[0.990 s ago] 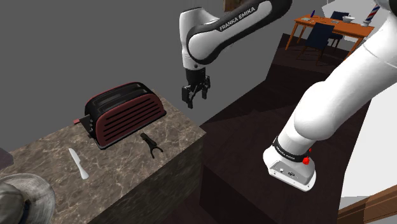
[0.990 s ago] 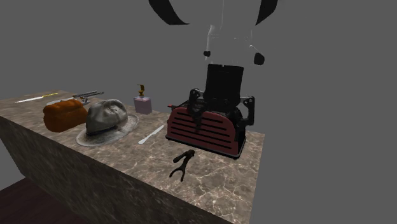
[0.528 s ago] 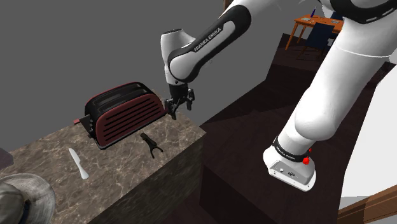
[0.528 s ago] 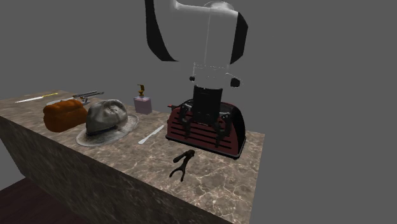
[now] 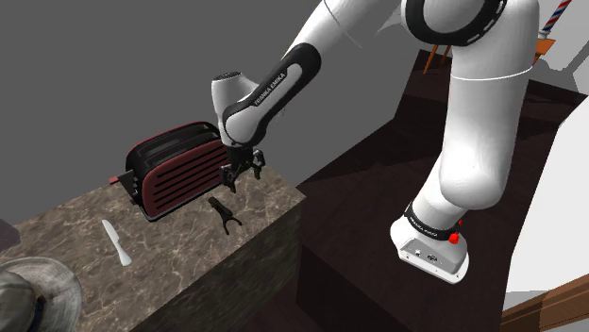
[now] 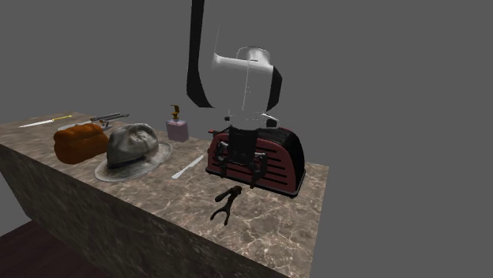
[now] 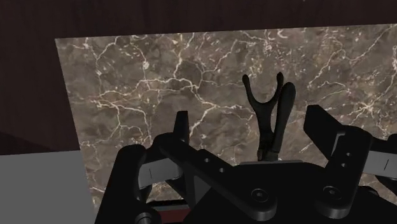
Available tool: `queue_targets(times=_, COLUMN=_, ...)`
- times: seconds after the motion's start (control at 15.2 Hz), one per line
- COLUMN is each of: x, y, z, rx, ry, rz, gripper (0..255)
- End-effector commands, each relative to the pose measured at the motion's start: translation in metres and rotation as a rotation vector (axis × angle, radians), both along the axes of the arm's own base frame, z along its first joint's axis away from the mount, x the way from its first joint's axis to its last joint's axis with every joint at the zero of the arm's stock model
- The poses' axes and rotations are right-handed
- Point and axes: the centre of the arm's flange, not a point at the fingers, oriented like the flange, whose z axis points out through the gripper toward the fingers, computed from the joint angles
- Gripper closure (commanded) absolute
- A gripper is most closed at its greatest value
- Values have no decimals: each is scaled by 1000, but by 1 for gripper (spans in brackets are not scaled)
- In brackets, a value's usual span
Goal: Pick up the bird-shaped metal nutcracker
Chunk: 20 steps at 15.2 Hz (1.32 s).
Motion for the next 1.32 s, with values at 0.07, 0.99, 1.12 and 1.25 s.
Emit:
queue_targets(times=0.07, x=22, y=20, z=-29, rx=5, ry=0, rz=-23, gripper=0)
queue_targets(times=0.99, x=76, y=66, z=-122, rx=16, ry=-2, rz=-73, gripper=0)
queue_targets(times=1.12, x=76, y=66, z=-130, rx=16, ry=-2, rz=-73, gripper=0)
queue_targets(times=1.25, x=76, y=66, z=-130, rx=16, ry=-2, rz=-73, gripper=255)
